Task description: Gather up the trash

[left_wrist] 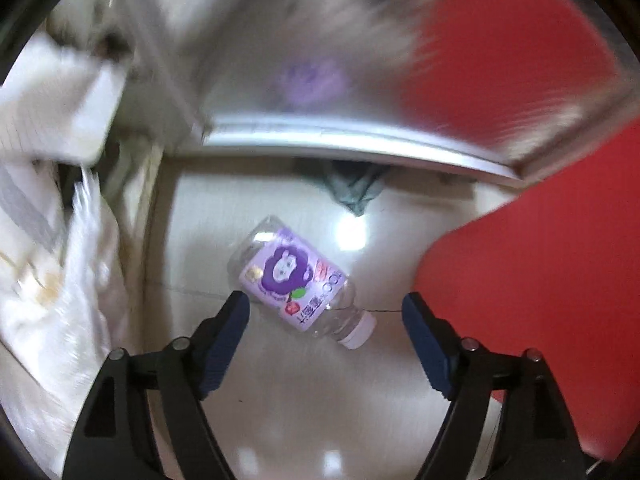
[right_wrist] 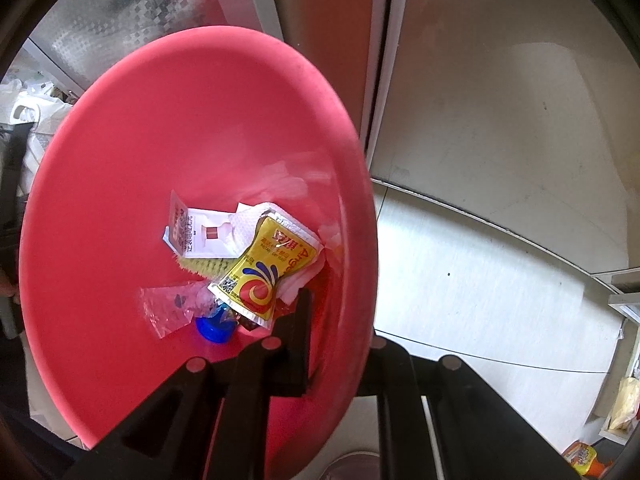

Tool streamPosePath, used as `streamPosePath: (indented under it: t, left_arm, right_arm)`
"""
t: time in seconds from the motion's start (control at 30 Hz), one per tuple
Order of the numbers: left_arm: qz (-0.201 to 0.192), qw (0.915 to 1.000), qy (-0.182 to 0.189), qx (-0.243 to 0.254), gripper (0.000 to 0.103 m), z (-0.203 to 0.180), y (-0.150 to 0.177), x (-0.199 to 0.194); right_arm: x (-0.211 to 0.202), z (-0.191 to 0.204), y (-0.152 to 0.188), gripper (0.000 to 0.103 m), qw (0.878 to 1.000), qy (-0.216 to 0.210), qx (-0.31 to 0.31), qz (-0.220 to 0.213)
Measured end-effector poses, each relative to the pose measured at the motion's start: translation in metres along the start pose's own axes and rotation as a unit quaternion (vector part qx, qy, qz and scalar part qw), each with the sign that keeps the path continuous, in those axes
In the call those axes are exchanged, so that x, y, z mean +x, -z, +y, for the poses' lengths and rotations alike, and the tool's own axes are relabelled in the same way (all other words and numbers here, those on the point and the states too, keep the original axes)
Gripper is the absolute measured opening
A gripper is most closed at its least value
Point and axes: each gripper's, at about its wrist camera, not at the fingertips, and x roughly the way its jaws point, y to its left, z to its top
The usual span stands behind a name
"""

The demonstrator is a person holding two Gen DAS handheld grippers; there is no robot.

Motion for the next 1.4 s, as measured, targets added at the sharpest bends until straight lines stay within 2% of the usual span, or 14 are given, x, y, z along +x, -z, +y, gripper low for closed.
streamPosePath:
  t: [0.1,0.23,0.4,0.77,0.9,1.0,1.03,1.13,1.23,1.33,1.4]
  left_arm:
    - [0.013,0.999,0.008,-0.042,0.077,0.01,0.006,0.017]
    - [0.014,0.9962,-0.012,-0.085,0.077,0.018,0.009,0.036]
    - [0.004,0.9861,-0.033,-0.163,0.077,0.029,0.004,0.048]
    - [0.025,0.9766,-0.037,-0.211,0.078,0.025,-0.002,0.082]
    - [0.052,0.9712,-0.027,-0.231,0.078,0.028,0.003,0.096]
    - [0.071,0.9704,-0.035,-0.228,0.076,0.03,0.009,0.105]
    - [0.073,0.9717,-0.036,-0.222,0.071,0.03,0.011,0.107]
    - [0.074,0.9769,-0.046,-0.195,0.07,0.028,0.015,0.106]
    - [0.072,0.9808,-0.039,-0.177,0.069,0.022,0.014,0.102]
    - [0.064,0.9843,-0.024,-0.163,0.069,0.024,0.015,0.08]
    - [0.044,0.9902,-0.021,-0.131,0.069,0.02,0.009,0.055]
  right_arm:
    - [-0.006,-0.001,-0.002,0.01,1.0,0.001,0.0,0.0]
    - [-0.013,-0.002,-0.004,0.011,1.0,0.0,0.001,0.002]
    - [-0.015,-0.002,-0.004,0.011,1.0,-0.002,0.001,0.001]
    - [-0.018,-0.006,-0.004,0.012,1.0,-0.007,-0.003,0.002]
    - [-0.019,-0.007,-0.004,0.012,1.0,-0.01,-0.003,0.002]
    - [-0.02,-0.008,-0.004,0.012,1.0,-0.01,-0.002,0.002]
    - [-0.02,-0.008,-0.004,0.012,1.0,-0.01,-0.001,0.003]
    - [-0.021,-0.008,-0.005,0.012,1.0,-0.01,-0.001,0.003]
    - [-0.02,-0.009,-0.005,0.012,1.0,-0.011,0.0,0.004]
    - [-0.02,-0.008,-0.005,0.012,1.0,-0.009,0.0,0.006]
    - [-0.021,-0.008,-0.005,0.012,1.0,-0.01,0.0,0.006]
